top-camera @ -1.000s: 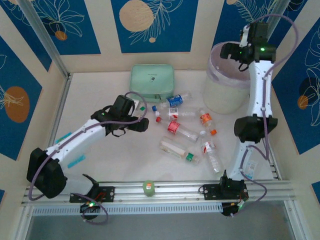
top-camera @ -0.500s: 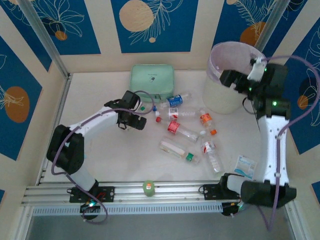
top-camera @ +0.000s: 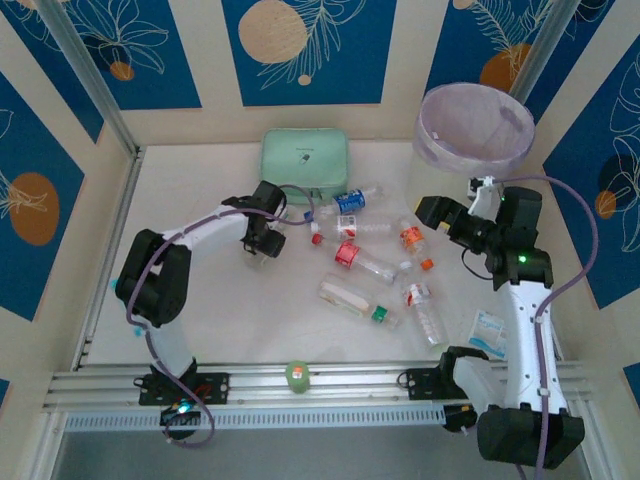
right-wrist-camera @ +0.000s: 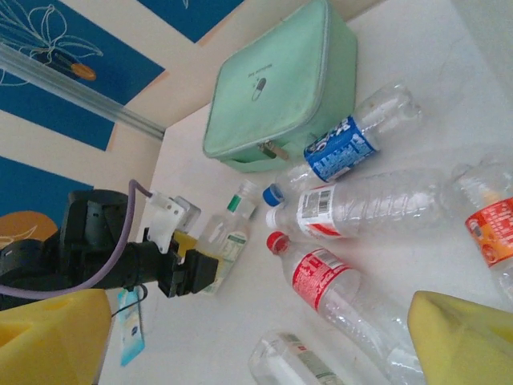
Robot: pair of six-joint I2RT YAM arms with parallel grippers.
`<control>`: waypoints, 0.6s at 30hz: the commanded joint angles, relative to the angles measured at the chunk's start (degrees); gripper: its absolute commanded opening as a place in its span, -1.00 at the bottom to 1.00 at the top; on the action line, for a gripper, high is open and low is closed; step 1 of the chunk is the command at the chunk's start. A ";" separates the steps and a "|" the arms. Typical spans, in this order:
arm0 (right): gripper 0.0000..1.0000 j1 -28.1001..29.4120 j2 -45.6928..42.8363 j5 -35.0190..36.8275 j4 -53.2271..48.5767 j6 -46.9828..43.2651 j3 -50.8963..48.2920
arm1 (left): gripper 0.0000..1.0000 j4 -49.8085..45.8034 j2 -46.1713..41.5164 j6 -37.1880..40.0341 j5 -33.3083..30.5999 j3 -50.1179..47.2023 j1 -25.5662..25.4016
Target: Put the plastic bottles in the bin
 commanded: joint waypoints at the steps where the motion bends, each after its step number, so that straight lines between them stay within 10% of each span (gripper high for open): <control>1: 0.86 2.36 0.88 -4.02 5.86 4.19 -0.18 | 0.25 -2.38 -4.16 -1.79 -0.06 -0.13 0.51; 7: 0.77 13.59 5.96 -2.34 14.37 8.48 -0.53 | 0.22 -3.10 -14.08 -6.35 7.28 -1.38 0.41; 12: 0.73 21.71 12.32 -1.50 23.08 13.95 -1.54 | 0.16 15.98 -21.95 -16.57 29.24 -10.64 -0.04; 18: 0.80 27.88 19.93 0.40 29.04 18.11 -0.18 | 0.10 29.99 -24.77 -20.57 27.86 -15.31 -4.78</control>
